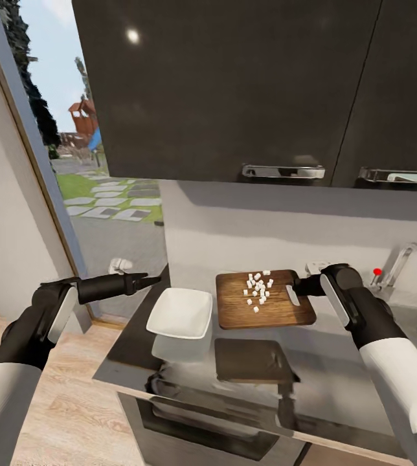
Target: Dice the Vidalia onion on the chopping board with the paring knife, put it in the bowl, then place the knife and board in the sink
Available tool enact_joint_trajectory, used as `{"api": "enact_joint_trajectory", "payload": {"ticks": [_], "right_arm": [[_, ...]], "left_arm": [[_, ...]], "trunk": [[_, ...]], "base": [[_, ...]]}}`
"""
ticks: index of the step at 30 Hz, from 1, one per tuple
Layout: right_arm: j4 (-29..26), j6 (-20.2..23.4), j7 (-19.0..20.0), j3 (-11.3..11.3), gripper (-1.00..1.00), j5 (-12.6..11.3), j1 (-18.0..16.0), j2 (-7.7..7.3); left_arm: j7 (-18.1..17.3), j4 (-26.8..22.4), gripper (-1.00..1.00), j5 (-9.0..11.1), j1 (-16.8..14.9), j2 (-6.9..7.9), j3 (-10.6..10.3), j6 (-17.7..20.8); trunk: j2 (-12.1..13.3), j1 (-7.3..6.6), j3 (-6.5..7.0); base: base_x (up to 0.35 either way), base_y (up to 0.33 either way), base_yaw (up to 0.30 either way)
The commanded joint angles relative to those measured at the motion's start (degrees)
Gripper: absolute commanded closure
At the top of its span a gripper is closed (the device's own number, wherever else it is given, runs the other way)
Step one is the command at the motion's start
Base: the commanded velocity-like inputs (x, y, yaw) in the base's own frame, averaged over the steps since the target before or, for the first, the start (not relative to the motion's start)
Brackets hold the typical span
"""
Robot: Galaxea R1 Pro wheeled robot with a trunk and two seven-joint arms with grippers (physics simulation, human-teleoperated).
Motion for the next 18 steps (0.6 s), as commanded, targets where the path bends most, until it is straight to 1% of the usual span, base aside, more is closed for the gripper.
{"api": "enact_joint_trajectory", "payload": {"ticks": [1,18], "right_arm": [[-0.05,0.21,0.16,0.12,1.00,0.05,-0.06,-0.06],[-0.05,0.21,0.16,0.12,1.00,0.03,-0.06,-0.06]], "left_arm": [[-0.05,0.02,-1.00,0.24,-0.07,0.00,0.00,0.37],[-0.05,0.02,-1.00,0.24,-0.07,0.00,0.00,0.37]], "trunk": [[-0.13,0.04,-0.14],[-0.13,0.04,-0.14]], "base": [[0.000,0.000,0.135],[0.000,0.000,0.137]]}}
